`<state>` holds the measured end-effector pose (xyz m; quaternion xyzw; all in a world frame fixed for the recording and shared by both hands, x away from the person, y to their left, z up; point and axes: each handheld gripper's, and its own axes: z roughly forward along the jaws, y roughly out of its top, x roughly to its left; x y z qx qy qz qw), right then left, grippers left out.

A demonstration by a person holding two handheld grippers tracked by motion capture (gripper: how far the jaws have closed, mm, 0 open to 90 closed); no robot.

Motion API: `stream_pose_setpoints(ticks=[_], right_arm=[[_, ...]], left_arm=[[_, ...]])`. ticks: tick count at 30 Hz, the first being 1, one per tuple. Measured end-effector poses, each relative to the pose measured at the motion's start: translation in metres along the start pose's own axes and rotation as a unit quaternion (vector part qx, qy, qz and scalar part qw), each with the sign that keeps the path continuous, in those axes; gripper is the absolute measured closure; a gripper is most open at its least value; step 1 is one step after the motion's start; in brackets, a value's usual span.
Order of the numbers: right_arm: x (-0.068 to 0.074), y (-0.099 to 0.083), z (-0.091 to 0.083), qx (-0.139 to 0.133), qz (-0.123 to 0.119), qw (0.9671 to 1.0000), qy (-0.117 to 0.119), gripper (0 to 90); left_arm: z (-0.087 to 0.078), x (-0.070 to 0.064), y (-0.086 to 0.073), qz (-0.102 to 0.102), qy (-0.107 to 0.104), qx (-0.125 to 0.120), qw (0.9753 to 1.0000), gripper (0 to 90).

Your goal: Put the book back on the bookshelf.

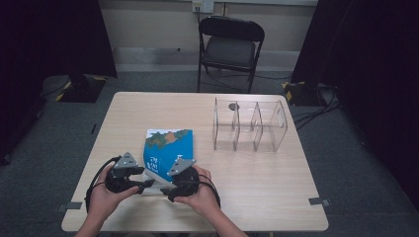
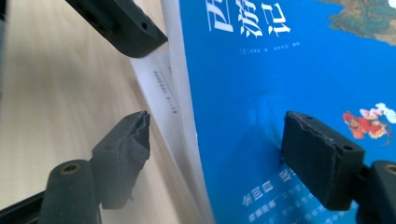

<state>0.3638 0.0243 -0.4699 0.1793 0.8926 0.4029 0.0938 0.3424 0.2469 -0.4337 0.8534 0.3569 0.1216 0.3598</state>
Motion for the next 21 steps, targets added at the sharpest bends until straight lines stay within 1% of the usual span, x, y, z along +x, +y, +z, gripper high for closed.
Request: stream_pose_setpoints(ticks=[1,2,4,5,6,8,9,10,12,13,14,16,18,20,21], right_arm=[[0.0,0.002,0.002,0.003,0.0,1.0,-0.006,23.1],[0.0,0.002,0.002,0.003,0.0,1.0,-0.006,23.1],[0.001,0.005,0.006,0.008,-0.001,0.9998,-0.016,23.3],[0.002,0.006,0.008,0.008,-0.007,0.9997,-0.021,24.0],[0.002,0.006,0.011,0.003,-0.009,0.9996,-0.027,24.0],[0.002,0.006,0.012,-0.001,-0.008,0.9995,-0.03,24.1],[0.002,0.006,0.013,-0.001,-0.005,0.9994,-0.033,24.9],[0.002,0.007,0.013,-0.002,-0.007,0.9992,-0.038,26.5],[0.002,0.008,0.015,-0.004,-0.009,0.9992,-0.039,27.7],[0.001,0.008,0.015,-0.003,-0.006,0.9991,-0.041,30.5],[-0.001,0.01,0.015,0.004,-0.008,0.9991,-0.042,33.3],[-0.001,0.011,0.015,0.005,-0.01,0.9992,-0.039,33.9],[0.0,0.013,0.016,0.012,-0.018,0.999,-0.04,36.5],[0.001,0.015,0.015,0.015,-0.034,0.9985,-0.039,42.3],[0.002,0.016,0.014,0.018,-0.035,0.9984,-0.04,46.7]], left_arm=[[0.0,0.0,0.0,-0.003,-0.001,0.001,1.0,38.4],[0.0,0.0,0.001,-0.003,-0.001,0.001,1.0,38.4],[0.0,0.0,0.001,-0.004,-0.001,0.001,1.0,38.5],[0.0,0.0,0.001,-0.004,-0.001,0.001,1.0,38.4],[0.0,0.0,0.001,-0.003,-0.001,0.002,1.0,38.4],[0.0,0.0,0.002,-0.001,-0.001,0.005,1.0,38.5],[0.0,0.0,0.002,-0.001,-0.002,0.006,1.0,38.4],[0.0,0.0,0.002,-0.003,-0.003,0.006,1.0,38.4],[0.0,0.001,0.002,-0.004,-0.004,0.009,0.9999,38.4],[0.0,0.001,0.002,-0.004,-0.004,0.01,0.9999,38.4],[0.001,0.001,0.002,-0.004,-0.004,0.012,0.9999,38.4],[0.001,0.002,0.001,-0.005,-0.006,0.012,0.9999,38.4],[0.001,0.002,0.0,-0.01,-0.008,0.014,0.9998,38.5],[0.002,0.004,-0.001,-0.013,-0.01,0.011,0.9998,38.5],[0.002,0.004,-0.002,-0.01,-0.007,0.009,0.9999,38.7]])
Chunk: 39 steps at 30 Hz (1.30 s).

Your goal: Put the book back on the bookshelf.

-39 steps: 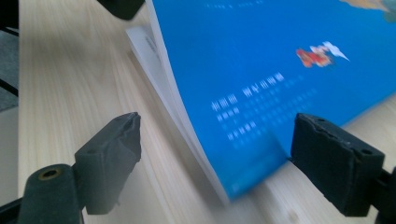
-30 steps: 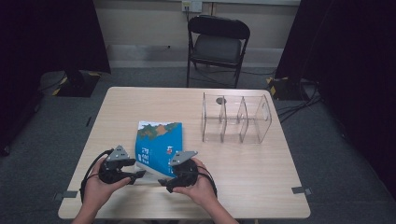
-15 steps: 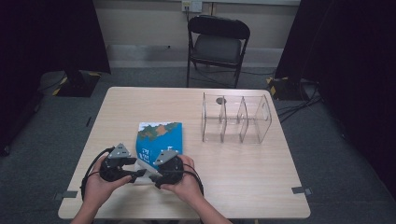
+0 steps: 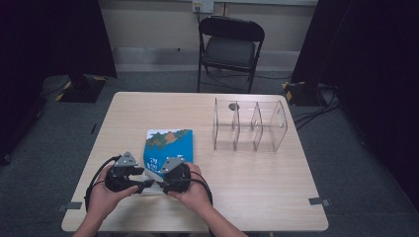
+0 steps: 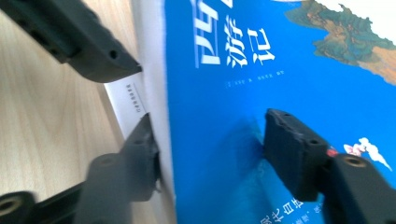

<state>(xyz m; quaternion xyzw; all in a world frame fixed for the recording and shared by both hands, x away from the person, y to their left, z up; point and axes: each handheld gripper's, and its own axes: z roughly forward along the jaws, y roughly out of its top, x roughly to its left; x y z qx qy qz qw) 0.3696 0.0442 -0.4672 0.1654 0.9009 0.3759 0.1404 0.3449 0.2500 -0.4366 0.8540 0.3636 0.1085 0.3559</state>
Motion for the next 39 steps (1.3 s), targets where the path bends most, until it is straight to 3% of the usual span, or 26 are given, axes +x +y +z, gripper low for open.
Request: stream_pose_setpoints(ticks=[3,8,9,11,14,19,20,25,26,33,37,39], right_arm=[[-0.002,0.002,-0.004,-0.004,0.003,0.9999,0.01,57.3],[-0.004,0.005,-0.009,-0.003,0.004,0.9999,0.012,65.8],[-0.007,0.007,-0.012,-0.003,0.02,0.9997,0.014,68.5],[-0.007,0.008,-0.013,0.001,0.018,0.9997,0.014,69.1],[-0.008,0.011,-0.017,0.013,0.013,0.9998,0.011,70.7],[-0.014,0.021,-0.032,0.017,0.022,0.9996,0.009,73.5],[-0.015,0.023,-0.036,0.021,0.025,0.9994,0.008,73.8],[-0.023,0.035,-0.048,0.03,0.039,0.9987,0.012,74.3],[-0.023,0.035,-0.048,0.03,0.039,0.9987,0.012,74.3],[-0.029,0.047,-0.053,0.041,0.059,0.9972,0.018,74.4],[-0.031,0.053,-0.055,0.047,0.068,0.9964,0.02,74.5],[-0.032,0.058,-0.06,0.046,0.077,0.9957,0.026,74.5]], left_arm=[[0.0,0.002,-0.005,0.002,-0.006,-0.015,0.9999,38.7],[-0.001,0.004,-0.019,0.018,-0.007,-0.018,0.9996,26.2],[-0.001,0.004,-0.023,0.018,-0.009,-0.022,0.9996,23.8],[-0.002,0.005,-0.031,0.017,-0.014,-0.03,0.9993,21.7],[-0.001,0.003,-0.041,0.014,-0.023,-0.024,0.9994,17.1],[0.0,-0.003,-0.049,0.032,-0.032,-0.024,0.9987,16.7],[0.0,-0.005,-0.05,0.023,-0.035,-0.027,0.9988,16.5],[-0.002,-0.009,-0.053,0.035,-0.028,-0.031,0.9985,17.3],[-0.001,-0.011,-0.055,0.025,-0.031,-0.032,0.9987,17.3],[0.006,-0.015,-0.067,0.021,-0.036,-0.02,0.9989,16.8],[0.017,-0.016,-0.069,0.029,-0.027,-0.004,0.9992,16.7],[0.021,-0.017,-0.066,0.024,-0.017,-0.011,0.9995,15.8]])
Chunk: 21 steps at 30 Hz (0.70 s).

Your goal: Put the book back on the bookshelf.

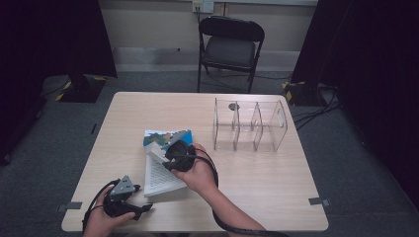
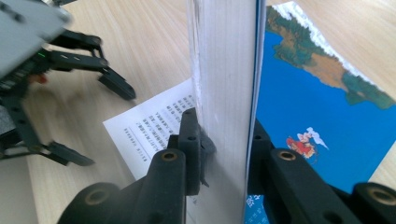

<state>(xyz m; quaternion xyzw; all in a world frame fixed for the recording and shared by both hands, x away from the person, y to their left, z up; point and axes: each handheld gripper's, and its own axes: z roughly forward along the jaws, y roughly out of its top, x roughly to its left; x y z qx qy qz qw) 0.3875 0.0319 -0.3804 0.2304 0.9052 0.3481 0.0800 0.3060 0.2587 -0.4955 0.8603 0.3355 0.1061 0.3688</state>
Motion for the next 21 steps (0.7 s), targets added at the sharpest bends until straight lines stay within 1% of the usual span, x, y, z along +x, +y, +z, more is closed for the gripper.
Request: stream_pose_setpoints(ticks=[1,2,3,4,5,6,7,8,9,10,11,12,13,15,16,19,20,21], right_arm=[[0.0,0.0,0.0,0.0,0.0,1.0,0.0,74.5],[0.0,0.001,-0.002,-0.001,-0.006,1.0,0.003,74.5],[0.0,0.002,-0.004,0.0,-0.003,1.0,0.004,74.5],[0.0,0.003,-0.006,0.002,0.001,1.0,0.005,74.5],[-0.001,0.004,-0.008,0.0,0.002,1.0,0.004,74.5],[-0.001,0.004,-0.009,-0.001,0.005,1.0,0.005,74.5],[-0.001,0.005,-0.01,0.0,0.004,1.0,0.004,74.5],[-0.001,0.005,-0.01,0.0,0.005,1.0,0.004,74.5],[0.0,0.004,-0.011,0.002,0.01,0.9999,0.005,74.4],[0.0,0.004,-0.011,0.001,0.011,0.9999,0.005,74.5],[0.0,0.004,-0.011,0.001,0.003,1.0,0.007,74.5],[0.002,0.004,-0.011,0.003,0.006,1.0,0.005,74.4],[0.002,0.004,-0.011,0.003,0.006,1.0,0.005,74.4],[0.002,0.002,-0.011,0.0,0.005,1.0,0.006,74.4],[0.003,0.0,-0.01,0.001,0.002,1.0,0.005,74.4],[0.004,-0.002,-0.009,0.004,0.0,1.0,0.004,74.3],[0.004,-0.004,-0.009,-0.001,0.002,1.0,0.006,74.3],[0.004,-0.005,-0.009,0.0,-0.002,1.0,0.006,74.3]], left_arm=[[0.002,-0.001,0.002,-0.004,0.001,-0.002,1.0,15.8],[0.004,-0.001,0.003,-0.002,0.003,-0.006,1.0,15.8],[0.007,-0.002,0.004,0.0,0.011,-0.011,0.9999,15.7],[0.008,-0.003,0.004,-0.001,0.013,-0.014,0.9998,15.5],[0.009,-0.002,0.005,0.01,0.018,-0.019,0.9996,15.4],[0.011,-0.003,0.005,0.005,0.023,-0.023,0.9995,15.6],[0.011,-0.003,0.005,0.007,0.028,-0.022,0.9993,16.1],[0.012,-0.003,0.006,0.004,0.026,-0.024,0.9994,16.8],[0.012,-0.003,0.006,0.006,0.032,-0.024,0.9992,17.1],[0.012,-0.003,0.005,0.004,0.027,-0.027,0.9993,18.7],[0.011,-0.001,0.006,0.007,0.034,-0.026,0.9991,21.9],[0.012,0.001,0.007,-0.003,0.032,-0.024,0.9992,21.6],[0.012,0.001,0.007,-0.003,0.032,-0.024,0.9992,20.9],[0.012,0.001,0.007,-0.006,0.031,-0.028,0.9991,22.6],[0.012,0.0,0.007,-0.01,0.022,-0.03,0.9993,24.1],[0.009,0.001,0.011,-0.01,0.02,-0.033,0.9992,23.2],[0.007,0.002,0.012,-0.016,0.023,-0.04,0.9988,23.2],[0.005,0.003,0.013,-0.025,0.022,-0.05,0.9982,23.2]])
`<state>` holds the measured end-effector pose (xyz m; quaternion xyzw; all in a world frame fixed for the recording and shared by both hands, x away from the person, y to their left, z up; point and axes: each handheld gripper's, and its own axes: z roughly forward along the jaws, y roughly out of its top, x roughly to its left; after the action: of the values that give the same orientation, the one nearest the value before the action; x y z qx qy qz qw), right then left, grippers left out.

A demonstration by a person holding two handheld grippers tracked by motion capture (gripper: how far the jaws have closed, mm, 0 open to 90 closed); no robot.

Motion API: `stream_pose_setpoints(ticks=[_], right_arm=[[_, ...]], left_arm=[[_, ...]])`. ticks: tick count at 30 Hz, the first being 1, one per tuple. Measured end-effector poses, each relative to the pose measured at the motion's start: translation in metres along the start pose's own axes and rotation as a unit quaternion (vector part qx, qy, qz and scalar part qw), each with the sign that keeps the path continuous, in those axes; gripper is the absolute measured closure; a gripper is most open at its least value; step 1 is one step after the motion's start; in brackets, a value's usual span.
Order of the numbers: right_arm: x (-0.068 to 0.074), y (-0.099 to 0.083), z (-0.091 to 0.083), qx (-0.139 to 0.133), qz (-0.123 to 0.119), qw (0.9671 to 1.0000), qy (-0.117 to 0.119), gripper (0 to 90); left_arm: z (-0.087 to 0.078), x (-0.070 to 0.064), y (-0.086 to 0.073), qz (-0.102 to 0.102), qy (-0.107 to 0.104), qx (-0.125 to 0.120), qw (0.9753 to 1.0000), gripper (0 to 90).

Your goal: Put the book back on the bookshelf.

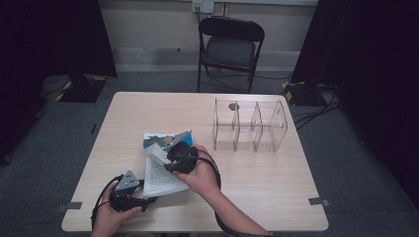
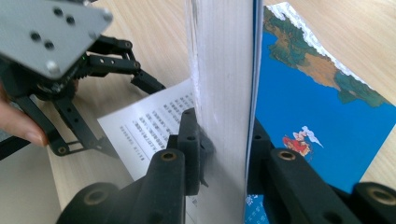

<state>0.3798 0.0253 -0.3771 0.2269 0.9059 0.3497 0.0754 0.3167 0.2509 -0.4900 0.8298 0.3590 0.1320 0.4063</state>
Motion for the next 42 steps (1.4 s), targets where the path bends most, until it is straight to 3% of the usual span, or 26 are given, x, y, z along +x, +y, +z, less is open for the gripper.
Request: stream_pose_setpoints(ticks=[8,9,10,11,13,19,22,26,30,33,36,38,39,42], right_arm=[[0.004,-0.006,0.004,0.0,-0.007,1.0,0.0,74.0],[0.007,-0.011,0.006,0.007,-0.014,0.9999,-0.002,73.9],[0.007,-0.011,0.006,0.007,-0.014,0.9999,-0.002,73.9],[0.011,-0.017,0.011,0.011,-0.025,0.9996,-0.004,73.6],[0.013,-0.02,0.014,0.011,-0.024,0.9996,-0.003,73.4],[0.018,-0.037,0.026,0.012,-0.031,0.9994,0.004,71.9],[0.019,-0.046,0.032,0.014,-0.025,0.9995,0.012,70.3],[0.018,-0.055,0.032,-0.006,-0.008,0.9998,0.019,68.1],[0.017,-0.061,0.036,-0.021,-0.006,0.9989,0.041,58.8],[0.019,-0.063,0.038,-0.022,-0.015,0.9987,0.044,55.2],[0.018,-0.065,0.038,-0.019,-0.008,0.9984,0.052,51.1],[0.017,-0.066,0.038,-0.015,-0.013,0.9972,0.072,42.1],[0.016,-0.069,0.037,-0.015,-0.003,0.9956,0.093,41.9],[0.017,-0.073,0.036,-0.018,-0.017,0.9956,0.09,39.4]], left_arm=[[-0.006,0.003,0.007,-0.025,0.002,-0.018,0.9995,24.8],[-0.01,0.003,0.007,-0.006,0.0,-0.027,0.9996,39.8],[-0.01,0.003,0.007,-0.006,0.0,-0.027,0.9996,44.8],[-0.011,0.004,0.009,-0.01,-0.003,-0.028,0.9996,44.6],[-0.009,0.005,0.01,-0.019,-0.007,-0.03,0.9993,44.1],[0.001,0.0,0.009,-0.016,-0.012,-0.016,0.9997,39.8],[0.004,-0.002,0.011,-0.007,-0.011,-0.008,0.9999,39.8],[0.007,-0.002,0.009,-0.008,-0.022,-0.011,0.9997,39.4],[0.009,-0.002,0.007,-0.011,-0.025,-0.004,0.9996,39.4],[0.01,-0.001,0.005,-0.007,-0.028,0.002,0.9996,39.4],[0.01,-0.001,0.005,-0.001,-0.024,0.006,0.9997,39.3],[0.011,-0.001,0.004,-0.011,-0.033,0.011,0.9993,38.9],[0.013,0.0,0.002,-0.011,-0.031,0.011,0.9994,38.6],[0.013,0.0,0.002,-0.01,-0.036,0.012,0.9992,38.5]])
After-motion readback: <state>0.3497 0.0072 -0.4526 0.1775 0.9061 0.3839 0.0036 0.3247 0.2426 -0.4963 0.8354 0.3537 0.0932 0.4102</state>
